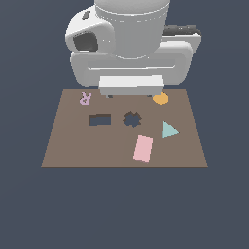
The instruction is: Insert a designated object into the corresponding slot on a board.
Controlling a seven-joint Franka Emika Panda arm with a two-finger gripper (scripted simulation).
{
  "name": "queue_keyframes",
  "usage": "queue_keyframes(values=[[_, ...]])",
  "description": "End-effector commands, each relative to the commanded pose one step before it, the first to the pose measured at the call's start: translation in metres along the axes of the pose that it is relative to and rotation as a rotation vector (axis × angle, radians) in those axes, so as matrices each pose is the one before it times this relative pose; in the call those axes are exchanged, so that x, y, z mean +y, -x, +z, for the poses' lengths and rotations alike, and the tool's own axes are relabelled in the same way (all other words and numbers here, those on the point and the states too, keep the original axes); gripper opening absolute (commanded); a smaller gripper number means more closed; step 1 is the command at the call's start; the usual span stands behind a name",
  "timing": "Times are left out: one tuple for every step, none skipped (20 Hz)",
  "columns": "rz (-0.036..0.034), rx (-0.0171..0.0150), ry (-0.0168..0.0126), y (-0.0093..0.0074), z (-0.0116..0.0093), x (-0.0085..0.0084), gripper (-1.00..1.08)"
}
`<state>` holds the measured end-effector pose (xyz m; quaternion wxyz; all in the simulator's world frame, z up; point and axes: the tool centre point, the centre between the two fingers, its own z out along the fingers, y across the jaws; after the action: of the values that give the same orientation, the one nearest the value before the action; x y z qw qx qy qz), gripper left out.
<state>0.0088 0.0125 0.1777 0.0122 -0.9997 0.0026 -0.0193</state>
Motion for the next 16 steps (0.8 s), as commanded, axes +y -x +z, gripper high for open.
queue_keyframes(values=[[0.00000,0.00000,0.00000,0.00000,0.00000,0.00001,1.00],[0.00000,0.00000,0.00000,-0.00010,0.00017,-0.00034,1.00],[0.00166,-0.00021,0.00022,-0.00037,0.00065,0.00000,1.00],[0.00192,-0.00025,0.00024,-0.00058,0.00102,-0.00051,1.00],[0.00296,-0.00038,0.00036,-0.00082,0.00144,-0.00054,1.00],[0.00360,-0.00046,0.00044,-0.00105,0.00183,-0.00082,1.00],[0.00451,-0.00058,0.00055,-0.00128,0.00224,-0.00092,1.00],[0.00527,-0.00067,0.00065,-0.00151,0.00264,-0.00111,1.00],[0.00604,-0.00077,0.00074,-0.00174,0.00303,-0.00128,1.00],[0.00680,-0.00087,0.00084,-0.00196,0.00341,-0.00145,1.00],[0.00757,-0.00097,0.00093,-0.00218,0.00379,-0.00160,1.00],[0.00833,-0.00107,0.00103,-0.00241,0.00417,-0.00174,1.00],[0.00904,-0.00116,0.00111,-0.00262,0.00453,-0.00189,1.00],[0.00972,-0.00125,0.00120,-0.00282,0.00486,-0.00202,1.00],[0.01036,-0.00134,0.00127,-0.00301,0.00516,-0.00213,1.00],[0.01088,-0.00141,0.00133,-0.00318,0.00543,-0.00226,1.00]])
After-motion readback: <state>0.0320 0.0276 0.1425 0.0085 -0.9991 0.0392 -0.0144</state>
